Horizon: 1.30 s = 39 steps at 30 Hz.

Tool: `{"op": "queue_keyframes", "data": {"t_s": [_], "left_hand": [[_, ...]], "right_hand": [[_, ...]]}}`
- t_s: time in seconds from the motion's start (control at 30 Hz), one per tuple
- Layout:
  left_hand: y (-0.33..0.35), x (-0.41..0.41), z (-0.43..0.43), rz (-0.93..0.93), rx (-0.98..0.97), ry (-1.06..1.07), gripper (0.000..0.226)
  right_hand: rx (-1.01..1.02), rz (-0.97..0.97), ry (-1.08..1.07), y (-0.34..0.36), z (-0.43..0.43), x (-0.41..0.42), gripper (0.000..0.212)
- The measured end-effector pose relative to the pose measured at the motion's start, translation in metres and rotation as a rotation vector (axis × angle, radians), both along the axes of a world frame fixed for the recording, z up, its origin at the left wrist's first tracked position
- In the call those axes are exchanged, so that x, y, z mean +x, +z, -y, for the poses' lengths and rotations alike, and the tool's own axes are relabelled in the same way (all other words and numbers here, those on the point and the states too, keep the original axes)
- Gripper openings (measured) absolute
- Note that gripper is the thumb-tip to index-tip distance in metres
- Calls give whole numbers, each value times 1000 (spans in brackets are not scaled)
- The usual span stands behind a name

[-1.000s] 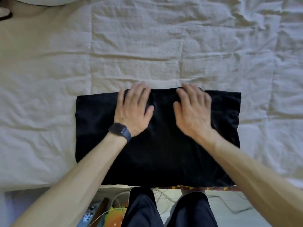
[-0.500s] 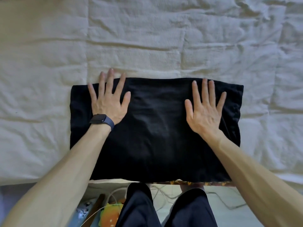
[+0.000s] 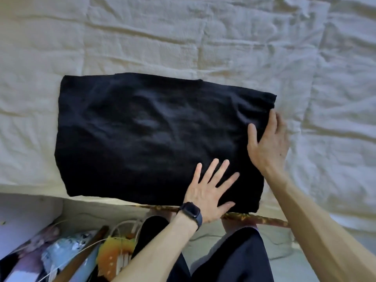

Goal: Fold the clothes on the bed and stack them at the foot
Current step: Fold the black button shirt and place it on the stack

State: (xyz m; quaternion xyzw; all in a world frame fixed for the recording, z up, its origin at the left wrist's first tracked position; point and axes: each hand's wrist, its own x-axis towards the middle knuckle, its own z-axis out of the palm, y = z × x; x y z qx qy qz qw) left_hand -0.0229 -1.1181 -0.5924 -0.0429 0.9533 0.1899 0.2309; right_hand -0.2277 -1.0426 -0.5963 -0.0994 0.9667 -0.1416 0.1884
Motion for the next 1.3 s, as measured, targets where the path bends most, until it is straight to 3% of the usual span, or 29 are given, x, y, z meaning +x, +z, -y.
{"op": "queue_keyframes", "data": {"t_s": [0.07, 0.17, 0.33, 0.43, 0.57, 0.73, 0.9, 1.03, 1.1, 1.2, 1.3], "left_hand": [[4, -5, -25, 46, -27, 29, 89], [3, -19, -45, 107, -93, 86, 105], [-2, -30, -56, 215, -224, 89, 140], [6, -31, -67, 179, -246, 92, 146], [5, -17, -89, 40, -287, -107, 144], [4, -17, -95, -20, -444, -303, 112], [16, -25, -94, -136, -470, -379, 100], [31, -22, -103, 20, -319, -175, 69], [38, -22, -105, -22, -264, 2, 48], [45, -17, -109, -200, -105, 389, 19], [56, -16, -102, -82, 177, 858, 12]], "right_hand": [[-152, 120, -194, 2, -3, -24, 71], [-268, 349, -292, 4, 2, -61, 41], [-340, 349, -212, 4, -5, -95, 18], [-360, 339, -234, 7, -27, -87, 21], [-345, 378, -288, 15, -74, -64, 36], [-310, 412, -275, 16, -128, -40, 34], [-325, 411, -266, 16, -132, -40, 27], [-304, 402, -270, 22, -123, -40, 20], [-302, 404, -273, 23, -121, -39, 20], [-306, 425, -258, 28, -122, -38, 23], [-325, 484, -250, 36, -125, -35, 31]]}}
